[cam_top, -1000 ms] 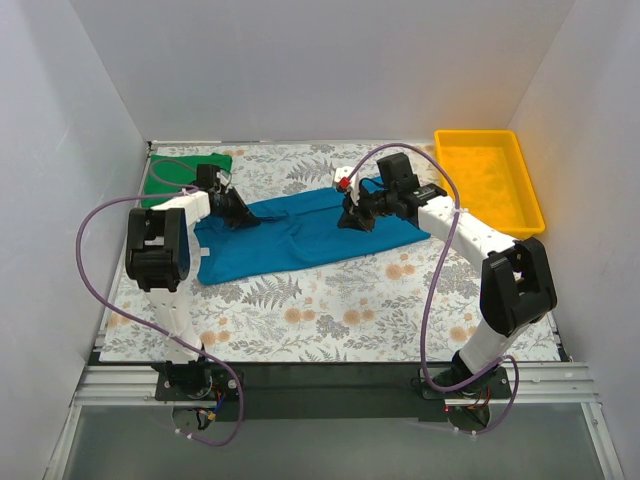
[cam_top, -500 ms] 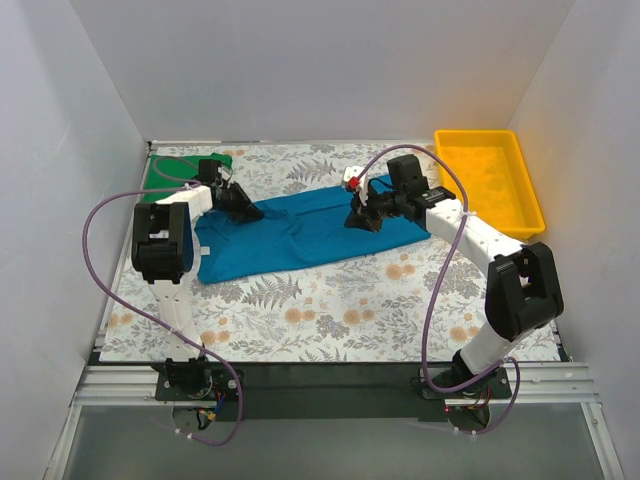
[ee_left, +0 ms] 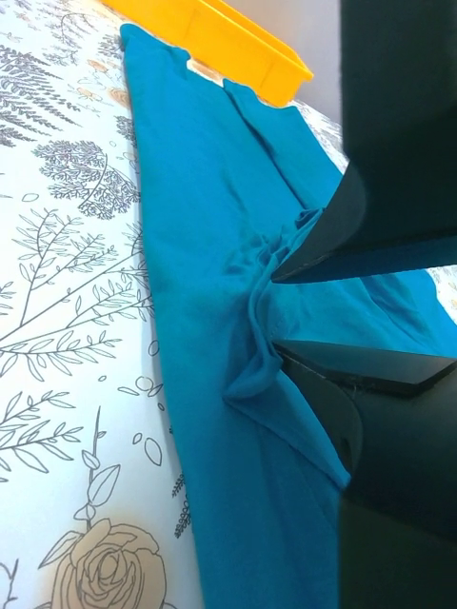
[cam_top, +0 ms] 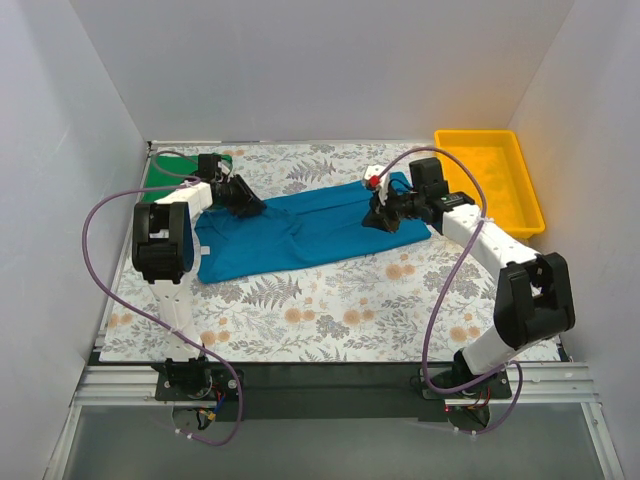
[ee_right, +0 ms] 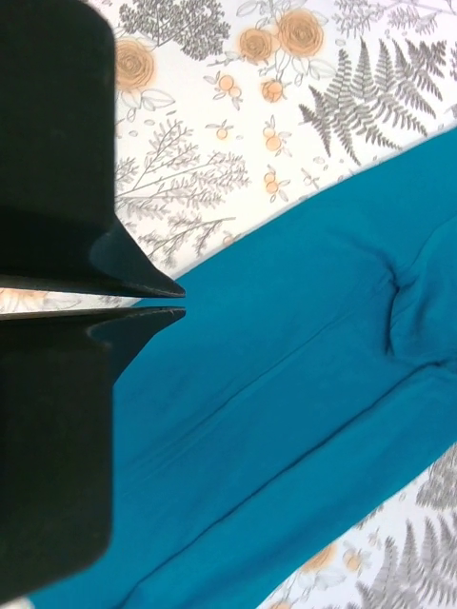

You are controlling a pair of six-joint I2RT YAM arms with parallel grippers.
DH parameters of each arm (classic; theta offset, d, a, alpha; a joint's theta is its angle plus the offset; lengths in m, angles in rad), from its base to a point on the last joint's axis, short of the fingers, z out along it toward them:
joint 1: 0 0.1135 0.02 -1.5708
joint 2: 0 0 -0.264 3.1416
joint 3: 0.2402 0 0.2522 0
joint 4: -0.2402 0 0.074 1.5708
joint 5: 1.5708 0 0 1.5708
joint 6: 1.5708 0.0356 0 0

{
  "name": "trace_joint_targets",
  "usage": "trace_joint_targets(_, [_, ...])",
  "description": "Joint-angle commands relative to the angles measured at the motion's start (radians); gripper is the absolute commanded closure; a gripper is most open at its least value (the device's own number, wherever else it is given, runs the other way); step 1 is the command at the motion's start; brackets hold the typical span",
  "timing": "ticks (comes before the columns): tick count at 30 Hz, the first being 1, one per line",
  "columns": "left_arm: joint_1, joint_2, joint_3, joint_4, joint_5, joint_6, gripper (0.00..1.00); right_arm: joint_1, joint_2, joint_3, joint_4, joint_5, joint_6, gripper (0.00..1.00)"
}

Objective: Fold and stack the t-shirts
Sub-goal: Fold the tshirt

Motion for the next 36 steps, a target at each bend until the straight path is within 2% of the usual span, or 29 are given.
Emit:
trace_joint_targets(1, [0.007, -0.055, 0.017, 0.020, 0.014, 0.027, 0.70, -0.077, -0.083, -0.038, 0.035, -0.050, 0.006, 0.87])
trace_joint_targets(3, [0.013, -0.106, -0.021, 0.072, -0.001, 0.045, 0.68, -0.136, -0.102, -0.060, 0.037, -0.080, 0.016, 0.86])
trace_joint_targets(6, [0.028, -0.311, -0.170, 0.174, -0.052, 0.059, 0.64, -0.208, -0.154, -0.120, 0.055, -0.149, 0.038, 0.84])
trace_joint_targets(7, [0.068, -0.357, -0.170, 0.194, -0.052, 0.061, 0.62, -0.222, -0.165, -0.137, 0.062, -0.149, 0.042, 0.83])
trace_joint_targets(8, [0.083, -0.403, -0.234, 0.237, -0.060, 0.058, 0.56, -0.245, -0.175, -0.150, 0.068, -0.178, 0.055, 0.82])
trace_joint_targets(10, [0.120, -0.533, -0.299, 0.265, -0.049, 0.027, 0.51, -0.259, -0.208, -0.176, 0.083, -0.197, 0.061, 0.78])
trace_joint_targets(13, [0.235, -0.704, -0.438, 0.281, -0.005, -0.028, 0.44, -0.283, -0.246, -0.218, 0.115, -0.214, 0.065, 0.67])
trace_joint_targets(14, [0.254, -0.745, -0.481, 0.265, 0.002, -0.045, 0.40, -0.289, -0.254, -0.226, 0.123, -0.223, 0.062, 0.60])
trace_joint_targets(15, [0.272, -0.825, -0.558, 0.255, 0.008, -0.060, 0.38, -0.300, -0.263, -0.242, 0.128, -0.231, 0.043, 0.57])
trace_joint_targets(18, [0.320, -0.951, -0.679, 0.141, -0.015, -0.111, 0.36, -0.314, -0.265, -0.284, 0.126, -0.246, -0.013, 0.43])
trace_joint_targets(20, [0.331, -0.997, -0.721, 0.019, -0.041, -0.144, 0.35, -0.314, -0.249, -0.304, 0.109, -0.263, -0.111, 0.38])
trace_joint_targets(24, [0.335, -1.132, -0.810, -0.132, -0.136, -0.187, 0.35, -0.309, -0.199, -0.295, -0.001, -0.246, -0.286, 0.37])
trace_joint_targets(29, [0.337, -1.187, -0.871, -0.218, -0.228, -0.250, 0.35, -0.285, -0.185, -0.318, -0.012, -0.145, -0.378, 0.36])
trace_joint_targets(36, [0.335, -1.069, -0.927, -0.203, -0.251, -0.307, 0.37, -0.282, -0.173, -0.327, 0.009, -0.100, -0.360, 0.36])
